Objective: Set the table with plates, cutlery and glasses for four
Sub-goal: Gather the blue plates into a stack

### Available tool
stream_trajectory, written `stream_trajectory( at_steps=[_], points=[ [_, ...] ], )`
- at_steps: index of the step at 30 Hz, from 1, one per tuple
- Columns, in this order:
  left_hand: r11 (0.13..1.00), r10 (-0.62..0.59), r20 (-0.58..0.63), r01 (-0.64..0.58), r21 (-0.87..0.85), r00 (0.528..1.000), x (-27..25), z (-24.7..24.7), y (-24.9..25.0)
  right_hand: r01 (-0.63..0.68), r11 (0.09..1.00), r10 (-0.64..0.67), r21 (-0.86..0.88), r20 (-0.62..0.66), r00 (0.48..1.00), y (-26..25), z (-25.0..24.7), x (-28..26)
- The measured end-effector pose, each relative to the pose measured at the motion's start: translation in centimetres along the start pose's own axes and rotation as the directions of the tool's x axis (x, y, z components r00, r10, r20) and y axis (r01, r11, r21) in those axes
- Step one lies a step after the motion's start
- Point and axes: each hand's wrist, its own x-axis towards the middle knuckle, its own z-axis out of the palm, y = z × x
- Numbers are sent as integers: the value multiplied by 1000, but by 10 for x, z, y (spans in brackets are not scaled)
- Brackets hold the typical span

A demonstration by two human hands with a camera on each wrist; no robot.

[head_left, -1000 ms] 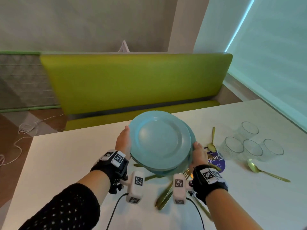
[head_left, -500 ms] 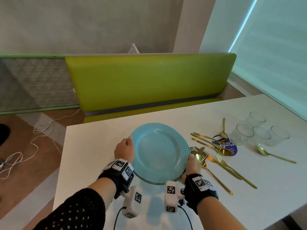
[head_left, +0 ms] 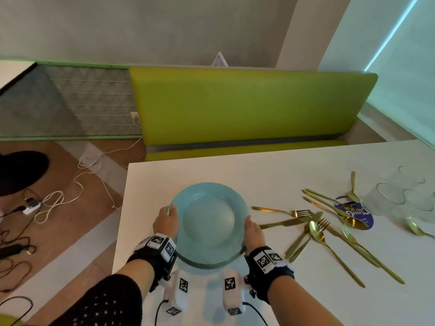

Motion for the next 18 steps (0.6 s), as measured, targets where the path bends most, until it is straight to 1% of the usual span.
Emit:
stream_trajectory(
  at_steps=[3,6,9,12,14,18],
  points=[
    [999,-34,7,34,20,999,9,-10,-8,37,985,-29,-166,49,998,-2,13,0],
    [997,-52,5,52,48,999,17,-20,-12,58,962,-38,-267,81,996,-2,25,5],
    [990,-58,25,54,130,998,23,-25,-15,63,944,-39,-325,80,996,-4,32,10],
    [984,-81,27,76,161,996,26,-28,-14,76,921,-49,-381,80,996,-8,36,12],
    [977,-73,20,67,202,997,31,-30,-11,85,908,-62,-410,68,996,-12,38,15],
    [979,-128,17,123,163,992,39,-41,3,118,889,-99,-442,65,993,-24,45,18]
  ],
)
